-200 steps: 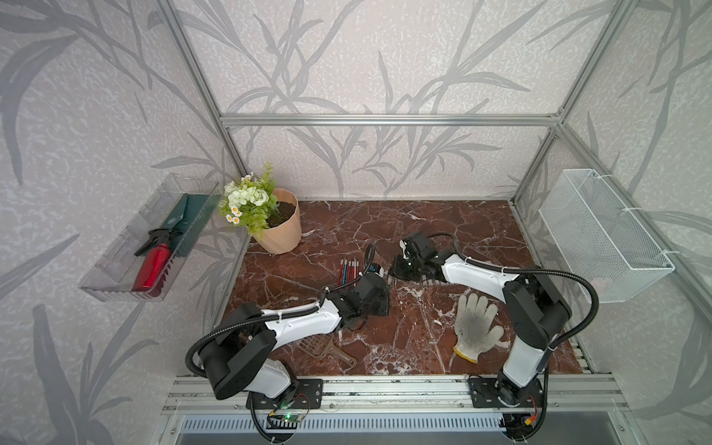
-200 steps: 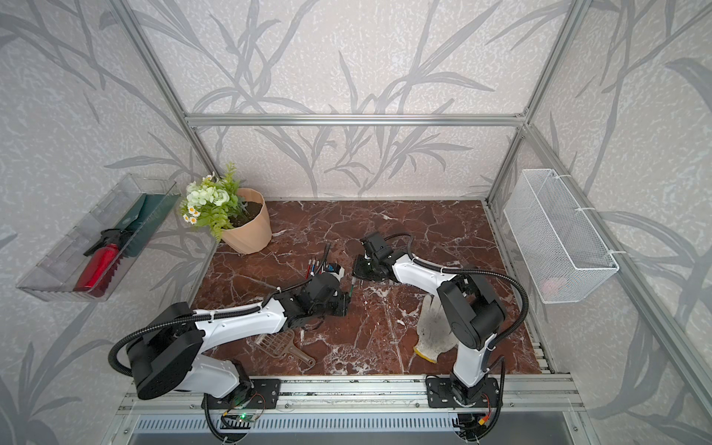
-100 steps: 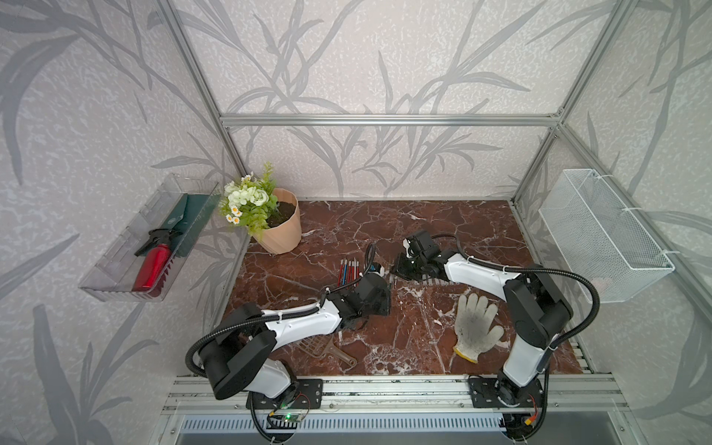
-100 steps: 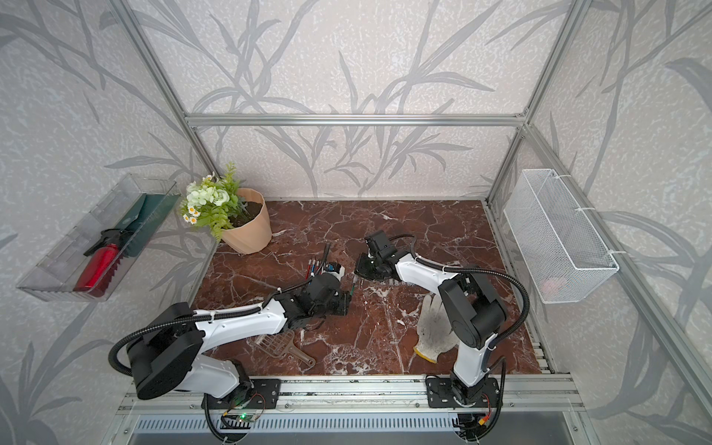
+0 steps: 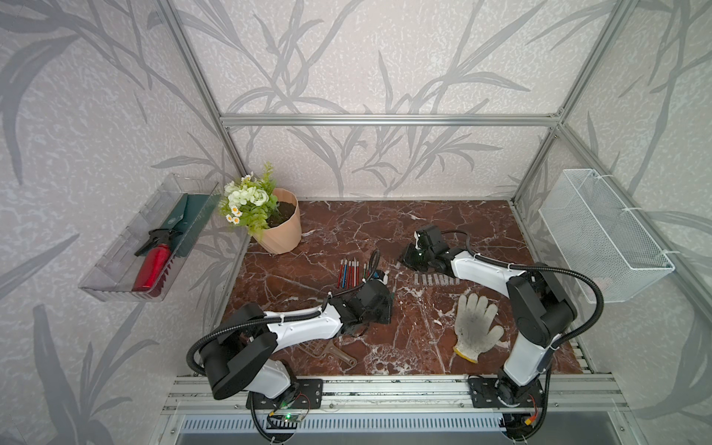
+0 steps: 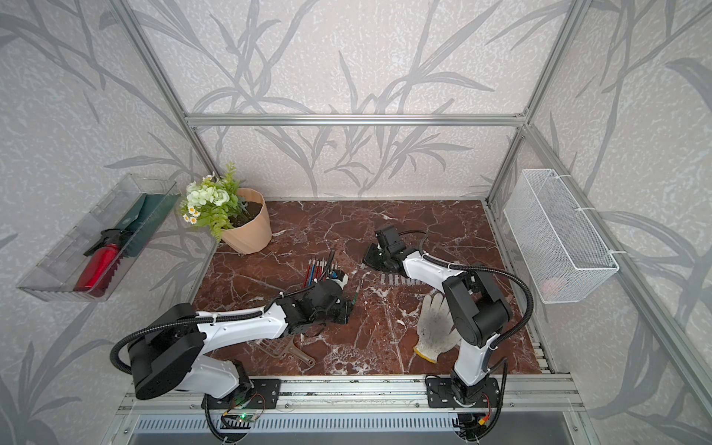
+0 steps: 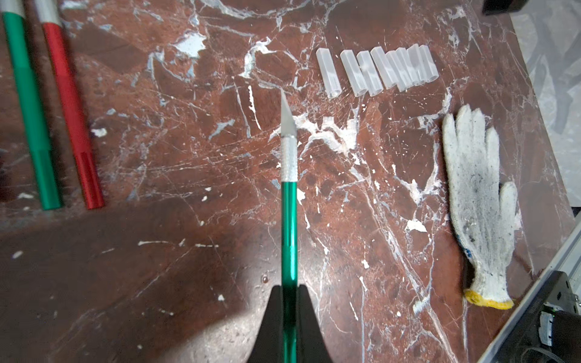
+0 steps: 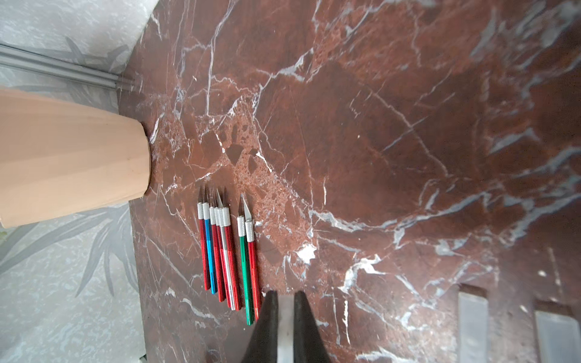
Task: Remove protective caps from carving knives
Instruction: Remove the protective sleeve from the carving knife, then place the protective sleeve at the center of the board.
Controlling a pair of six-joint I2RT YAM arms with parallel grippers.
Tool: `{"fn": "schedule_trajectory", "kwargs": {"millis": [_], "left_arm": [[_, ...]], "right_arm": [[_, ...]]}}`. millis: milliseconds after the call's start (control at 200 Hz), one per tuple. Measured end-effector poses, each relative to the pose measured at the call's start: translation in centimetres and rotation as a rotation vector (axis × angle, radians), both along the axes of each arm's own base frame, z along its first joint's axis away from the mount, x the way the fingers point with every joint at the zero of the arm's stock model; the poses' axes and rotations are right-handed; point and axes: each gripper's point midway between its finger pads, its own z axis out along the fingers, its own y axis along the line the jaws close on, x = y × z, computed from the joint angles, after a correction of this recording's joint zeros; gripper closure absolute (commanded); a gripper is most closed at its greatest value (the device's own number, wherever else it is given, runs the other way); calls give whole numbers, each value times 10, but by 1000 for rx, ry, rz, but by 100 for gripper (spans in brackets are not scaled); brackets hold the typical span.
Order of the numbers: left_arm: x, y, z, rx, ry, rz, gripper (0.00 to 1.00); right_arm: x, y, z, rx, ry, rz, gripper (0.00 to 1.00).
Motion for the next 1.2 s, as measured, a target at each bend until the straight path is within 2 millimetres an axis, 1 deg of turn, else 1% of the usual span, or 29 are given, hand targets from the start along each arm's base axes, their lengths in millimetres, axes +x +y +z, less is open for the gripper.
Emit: {"fn": "schedule_trajectory", "kwargs": {"millis": [155, 245, 525, 675, 791, 986, 1201], "left_arm": [[-1, 3, -2, 9, 7, 9, 100], [0, 7, 1, 17, -1, 24, 100], [7, 26, 16, 31, -45, 87, 100], [11, 37, 16, 58, -49, 113, 100], [12, 42, 16, 70, -47, 124, 100], [14, 44, 17, 72, -49, 126, 100], [14, 45, 17, 72, -49, 129, 100]], "right_arm": [[0, 0, 4, -6, -16, 9, 100], [-3, -2, 2, -32, -19, 30, 100], [-19, -23, -5, -187, -27, 107, 98], [-28, -35, -16, -272, -4, 143, 97], [-32, -40, -20, -312, 3, 161, 97], [-27, -37, -21, -334, -2, 178, 95], [-22, -34, -31, -350, 14, 182, 95]]}}
